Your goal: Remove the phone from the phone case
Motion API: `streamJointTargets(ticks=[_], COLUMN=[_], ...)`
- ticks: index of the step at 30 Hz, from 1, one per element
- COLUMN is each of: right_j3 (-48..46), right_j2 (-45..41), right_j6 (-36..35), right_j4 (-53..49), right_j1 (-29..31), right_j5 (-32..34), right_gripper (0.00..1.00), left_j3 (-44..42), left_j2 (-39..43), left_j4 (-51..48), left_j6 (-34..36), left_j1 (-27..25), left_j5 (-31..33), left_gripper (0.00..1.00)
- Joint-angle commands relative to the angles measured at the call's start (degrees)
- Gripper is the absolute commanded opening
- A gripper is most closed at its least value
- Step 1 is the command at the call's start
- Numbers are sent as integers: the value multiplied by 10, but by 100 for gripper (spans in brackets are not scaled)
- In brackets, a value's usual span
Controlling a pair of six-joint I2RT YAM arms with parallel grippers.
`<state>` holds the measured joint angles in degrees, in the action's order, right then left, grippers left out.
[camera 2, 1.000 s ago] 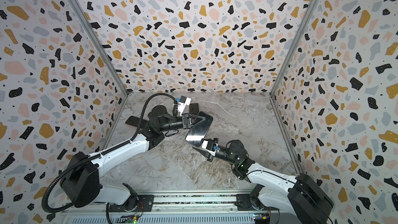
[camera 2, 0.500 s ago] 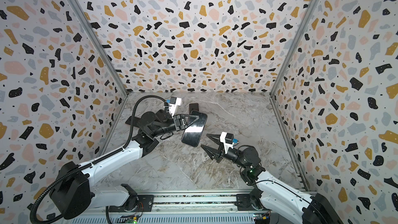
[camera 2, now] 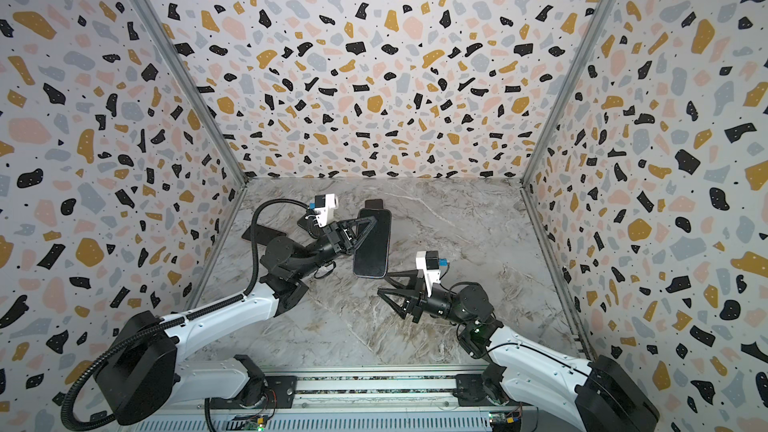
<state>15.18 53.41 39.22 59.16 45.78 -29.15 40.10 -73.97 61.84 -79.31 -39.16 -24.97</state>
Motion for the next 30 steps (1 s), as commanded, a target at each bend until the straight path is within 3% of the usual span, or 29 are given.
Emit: streamJointTargets(ticks=[1,30], right_j3=[24,35], right_j2=[0,13], right_j6=[25,29], right_j4=[39,34], right_j1=[5,-17], right_j5=[-10,4], right_gripper=[60,60], left_j3=[16,29], left_j2=[2,-22], left_j4=[69,82], left_j6=[-6,8], left_j1=[-7,-31], left_j5=[19,11], left_gripper=[0,0])
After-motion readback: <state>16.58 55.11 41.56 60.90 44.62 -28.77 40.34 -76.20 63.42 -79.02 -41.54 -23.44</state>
